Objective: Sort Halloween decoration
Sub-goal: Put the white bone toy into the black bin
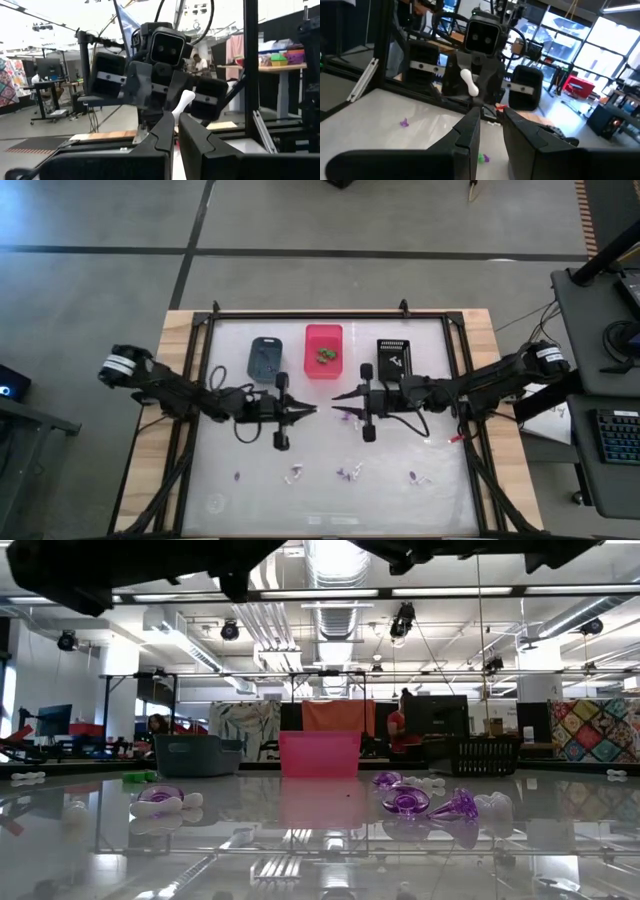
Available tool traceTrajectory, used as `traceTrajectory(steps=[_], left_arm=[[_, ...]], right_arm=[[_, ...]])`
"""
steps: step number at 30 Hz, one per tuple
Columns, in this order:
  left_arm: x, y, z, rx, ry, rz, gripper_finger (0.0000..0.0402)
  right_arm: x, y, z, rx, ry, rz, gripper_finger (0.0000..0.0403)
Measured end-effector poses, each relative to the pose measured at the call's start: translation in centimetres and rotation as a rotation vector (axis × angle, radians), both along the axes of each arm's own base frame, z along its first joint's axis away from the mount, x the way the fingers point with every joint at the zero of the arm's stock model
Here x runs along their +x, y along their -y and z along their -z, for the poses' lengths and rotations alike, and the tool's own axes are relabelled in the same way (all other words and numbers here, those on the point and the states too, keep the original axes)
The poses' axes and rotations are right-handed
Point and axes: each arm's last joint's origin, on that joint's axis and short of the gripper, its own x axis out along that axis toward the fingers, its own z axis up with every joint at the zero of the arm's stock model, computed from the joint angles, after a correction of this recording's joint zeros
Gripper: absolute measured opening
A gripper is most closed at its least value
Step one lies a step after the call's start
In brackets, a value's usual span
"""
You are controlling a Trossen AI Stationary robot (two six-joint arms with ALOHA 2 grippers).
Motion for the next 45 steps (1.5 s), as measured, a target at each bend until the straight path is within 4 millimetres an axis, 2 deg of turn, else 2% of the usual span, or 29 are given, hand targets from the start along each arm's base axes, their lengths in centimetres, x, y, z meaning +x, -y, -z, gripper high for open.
traceTrajectory(steps=[6, 26, 45], left_arm=[[1.0, 0.2, 0.2, -0.007, 0.02, -0.012, 0.0], [0.9, 0.0, 0.4, -0.005, 0.015, -0.062, 0.0], [1.2, 0.0, -0.2, 0.022, 0.029, -0.073, 0.0]], right_arm=[[1.2, -0.5, -0.1, -0.019, 0.001, -0.023, 0.0073], [1.7, -0.8, -1.1, -0.026, 0.027, -0.009, 0.0073], [2.3, -0.8, -0.6, -0.06, 0.037, 0.0, 0.0071]])
